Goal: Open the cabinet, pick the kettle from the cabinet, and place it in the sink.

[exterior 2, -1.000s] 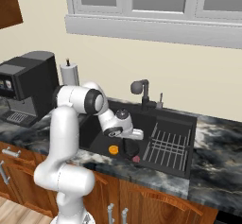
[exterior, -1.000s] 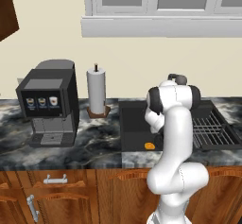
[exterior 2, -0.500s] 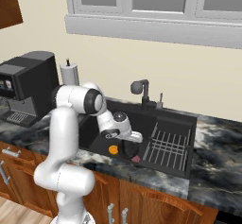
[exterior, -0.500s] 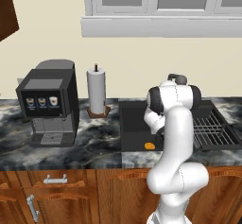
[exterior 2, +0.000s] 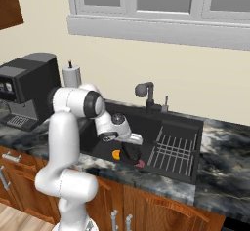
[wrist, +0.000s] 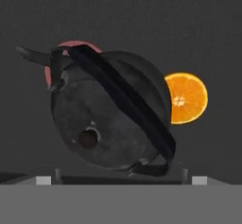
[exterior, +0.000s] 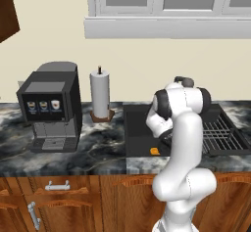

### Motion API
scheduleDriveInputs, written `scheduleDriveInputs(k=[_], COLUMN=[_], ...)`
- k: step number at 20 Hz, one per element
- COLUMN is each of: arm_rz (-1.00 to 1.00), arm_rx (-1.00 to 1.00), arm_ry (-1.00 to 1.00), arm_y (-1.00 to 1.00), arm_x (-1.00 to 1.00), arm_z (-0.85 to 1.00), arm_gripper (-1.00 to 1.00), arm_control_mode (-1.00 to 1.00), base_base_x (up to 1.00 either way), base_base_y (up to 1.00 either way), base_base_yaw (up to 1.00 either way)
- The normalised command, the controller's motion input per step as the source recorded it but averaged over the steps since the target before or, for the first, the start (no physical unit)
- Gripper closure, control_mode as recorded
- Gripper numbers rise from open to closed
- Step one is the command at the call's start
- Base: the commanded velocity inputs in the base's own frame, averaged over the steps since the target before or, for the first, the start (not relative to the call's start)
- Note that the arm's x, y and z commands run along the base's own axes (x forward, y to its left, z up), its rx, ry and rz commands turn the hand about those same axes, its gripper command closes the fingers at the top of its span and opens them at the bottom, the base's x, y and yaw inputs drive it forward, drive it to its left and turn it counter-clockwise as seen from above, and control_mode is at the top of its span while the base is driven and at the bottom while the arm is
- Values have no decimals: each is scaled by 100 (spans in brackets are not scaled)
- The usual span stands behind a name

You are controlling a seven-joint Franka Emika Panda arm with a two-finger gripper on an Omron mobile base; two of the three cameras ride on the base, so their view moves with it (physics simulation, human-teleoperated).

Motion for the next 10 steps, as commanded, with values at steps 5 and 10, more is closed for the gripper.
scheduleDriveInputs(k=[5,10], arm_rz=[0,0], arm_rx=[0,0], arm_ry=[-15,-14], arm_y=[16,17], arm_x=[-3,-10], arm_z=[20,20], arm_gripper=[-100,-100], arm_control_mode=[-100,-100], base_base_x=[0,0], base_base_y=[0,0], base_base_yaw=[0,0])
